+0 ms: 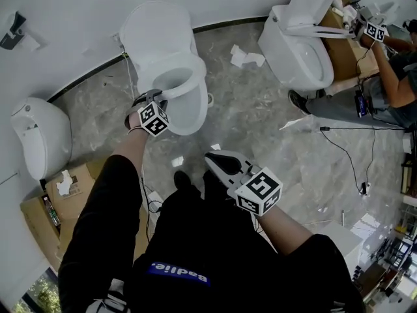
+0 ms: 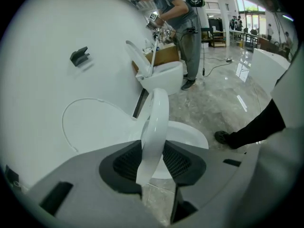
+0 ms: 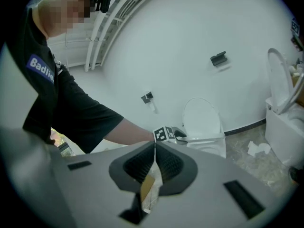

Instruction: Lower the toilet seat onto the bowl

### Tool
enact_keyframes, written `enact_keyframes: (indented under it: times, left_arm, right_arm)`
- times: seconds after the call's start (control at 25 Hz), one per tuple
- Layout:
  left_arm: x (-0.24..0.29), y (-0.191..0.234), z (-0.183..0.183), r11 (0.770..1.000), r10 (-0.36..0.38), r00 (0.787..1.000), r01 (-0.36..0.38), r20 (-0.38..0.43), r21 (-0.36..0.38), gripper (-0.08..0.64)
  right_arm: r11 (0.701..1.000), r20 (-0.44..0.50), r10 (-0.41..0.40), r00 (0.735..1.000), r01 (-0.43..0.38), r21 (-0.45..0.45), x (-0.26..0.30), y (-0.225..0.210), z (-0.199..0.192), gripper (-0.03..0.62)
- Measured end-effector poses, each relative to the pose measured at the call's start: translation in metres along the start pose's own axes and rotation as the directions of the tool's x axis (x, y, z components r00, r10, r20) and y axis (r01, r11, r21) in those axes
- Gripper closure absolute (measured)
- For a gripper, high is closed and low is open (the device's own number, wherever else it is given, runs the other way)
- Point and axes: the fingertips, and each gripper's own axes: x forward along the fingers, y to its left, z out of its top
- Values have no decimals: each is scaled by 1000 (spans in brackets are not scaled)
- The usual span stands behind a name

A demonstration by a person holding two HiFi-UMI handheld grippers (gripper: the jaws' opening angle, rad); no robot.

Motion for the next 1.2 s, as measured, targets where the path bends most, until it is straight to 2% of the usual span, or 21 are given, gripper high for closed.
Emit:
enact_keyframes:
  times: [0.24,0.44,0.6,0.76,1.0,1.2]
  left_arm:
    - [5,-25,-2,998,-41,998,38,58,58,422]
    - [9,-47,-7,996,-64,996,60,57,67,417]
    - [13,-70,-12,992,-92,994,87,51,91,414]
    - [22,-85,-14,992,-77,995,70,64,105,408]
    - [35,-120,-29,992,-101,994,97,43,79,402]
    - [51,-145,-38,986,-129,992,127,12,112,402]
  right_arm:
    - [1000,21,-14,1000,14,0,26,40,-10,564]
    - [1000,9,-5,1000,5,5,27,57,-22,565]
    - [999,-26,-21,999,22,27,19,53,-39,563]
    - [998,-51,-40,998,43,40,12,37,-55,563]
    - [996,-87,41,995,-34,84,26,33,-91,563]
    - [992,-99,107,989,-99,75,39,26,-101,563]
